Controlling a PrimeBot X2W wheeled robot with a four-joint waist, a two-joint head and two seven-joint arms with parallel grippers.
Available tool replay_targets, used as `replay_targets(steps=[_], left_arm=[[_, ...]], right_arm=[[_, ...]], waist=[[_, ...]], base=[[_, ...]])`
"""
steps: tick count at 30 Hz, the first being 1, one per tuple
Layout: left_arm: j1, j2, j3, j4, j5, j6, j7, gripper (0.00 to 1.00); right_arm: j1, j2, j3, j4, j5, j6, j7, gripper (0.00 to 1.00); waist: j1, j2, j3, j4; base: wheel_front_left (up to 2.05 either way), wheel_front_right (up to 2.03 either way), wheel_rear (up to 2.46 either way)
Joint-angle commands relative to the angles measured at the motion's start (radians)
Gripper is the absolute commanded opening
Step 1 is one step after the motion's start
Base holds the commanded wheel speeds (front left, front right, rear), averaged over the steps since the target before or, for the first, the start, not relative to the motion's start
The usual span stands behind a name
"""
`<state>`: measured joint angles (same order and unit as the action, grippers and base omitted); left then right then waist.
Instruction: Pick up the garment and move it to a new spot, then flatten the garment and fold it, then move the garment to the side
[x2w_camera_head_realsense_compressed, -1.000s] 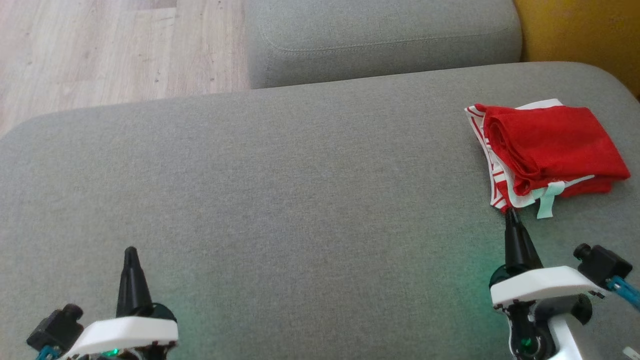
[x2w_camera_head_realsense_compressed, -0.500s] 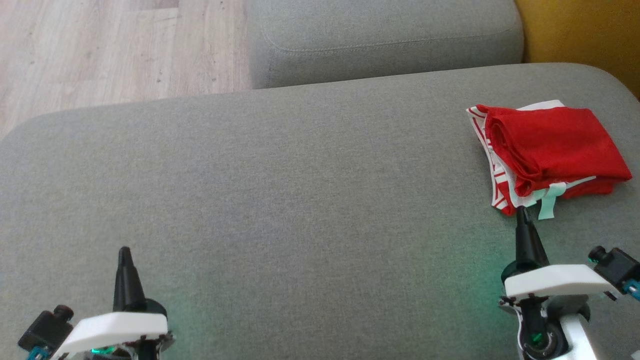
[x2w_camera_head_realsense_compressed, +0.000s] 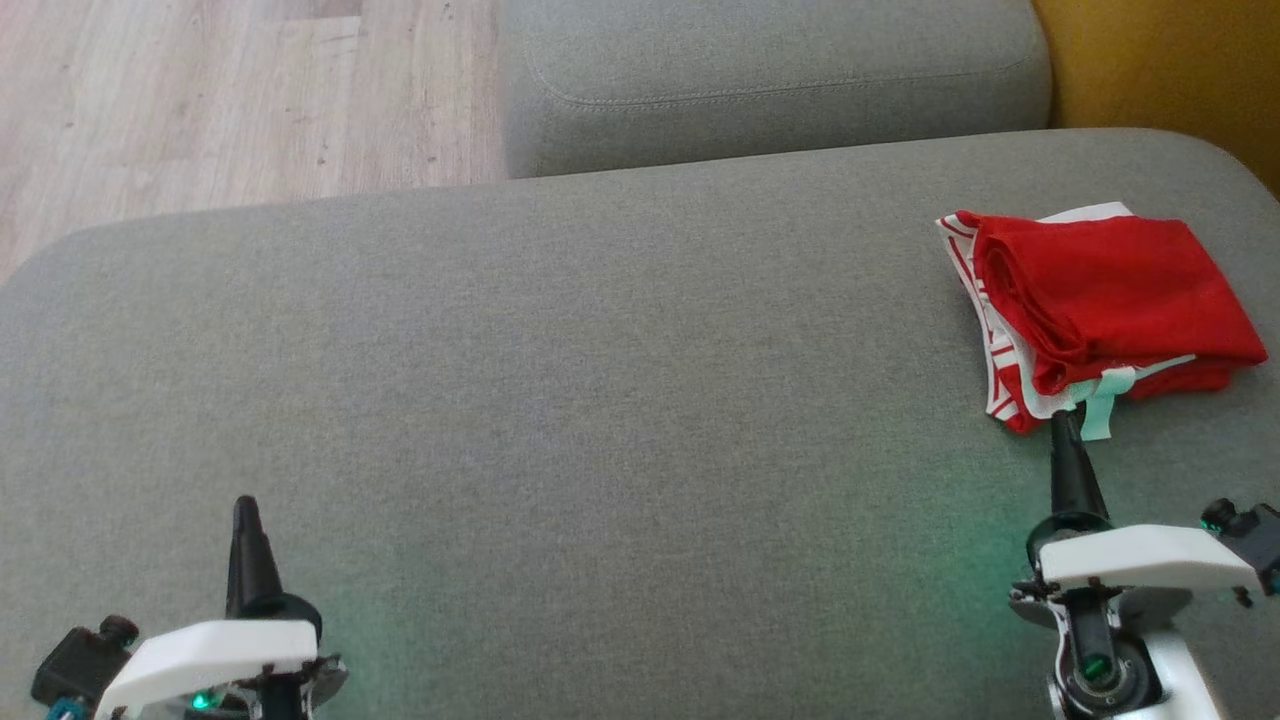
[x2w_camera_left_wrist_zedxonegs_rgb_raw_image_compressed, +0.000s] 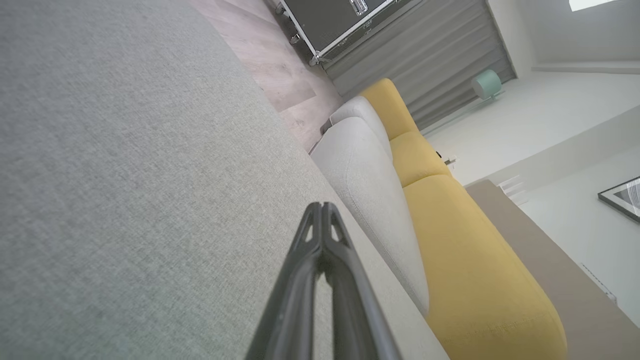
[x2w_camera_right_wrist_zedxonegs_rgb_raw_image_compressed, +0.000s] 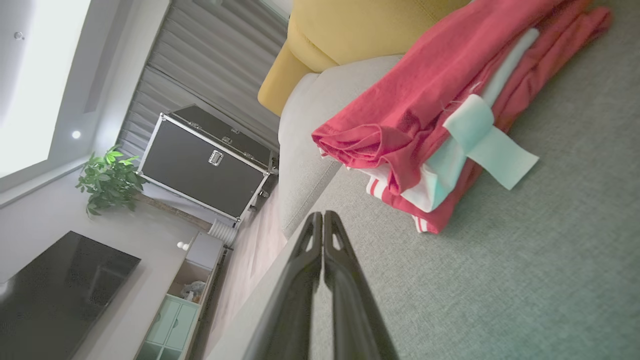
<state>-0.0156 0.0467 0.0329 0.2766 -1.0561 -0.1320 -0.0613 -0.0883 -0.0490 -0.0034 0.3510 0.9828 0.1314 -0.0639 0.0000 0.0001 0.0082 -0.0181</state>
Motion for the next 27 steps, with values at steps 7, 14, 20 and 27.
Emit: replay_targets(steps=[7,14,20,27], left_arm=[[-0.057,0.005,0.032,-0.032,-0.082,0.001,0.028,0.00],[-0.062,0.005,0.039,-0.032,-0.150,0.001,0.049,0.00],[-0.067,0.005,0.046,-0.032,-0.217,0.001,0.070,0.00],[-0.072,0.005,0.052,-0.032,-0.285,0.001,0.090,0.00]], right_arm=[[-0.029,-0.013,-0.005,-0.049,0.096,0.000,0.024,0.00],[-0.028,-0.013,-0.018,-0.057,0.174,0.000,0.044,0.00],[-0.026,-0.013,-0.031,-0.066,0.252,0.000,0.064,0.00],[-0.024,-0.013,-0.044,-0.074,0.329,-0.001,0.084,0.00]], waist=[[0.0000,-0.0001,-0.001,0.002],[0.0000,-0.0001,-0.001,0.005],[0.0000,-0.0001,-0.002,0.007],[0.0000,-0.0001,-0.003,0.009]], base=[[0.00,0.00,0.00],[0.00,0.00,0.00],[0.00,0.00,0.00],[0.00,0.00,0.00]])
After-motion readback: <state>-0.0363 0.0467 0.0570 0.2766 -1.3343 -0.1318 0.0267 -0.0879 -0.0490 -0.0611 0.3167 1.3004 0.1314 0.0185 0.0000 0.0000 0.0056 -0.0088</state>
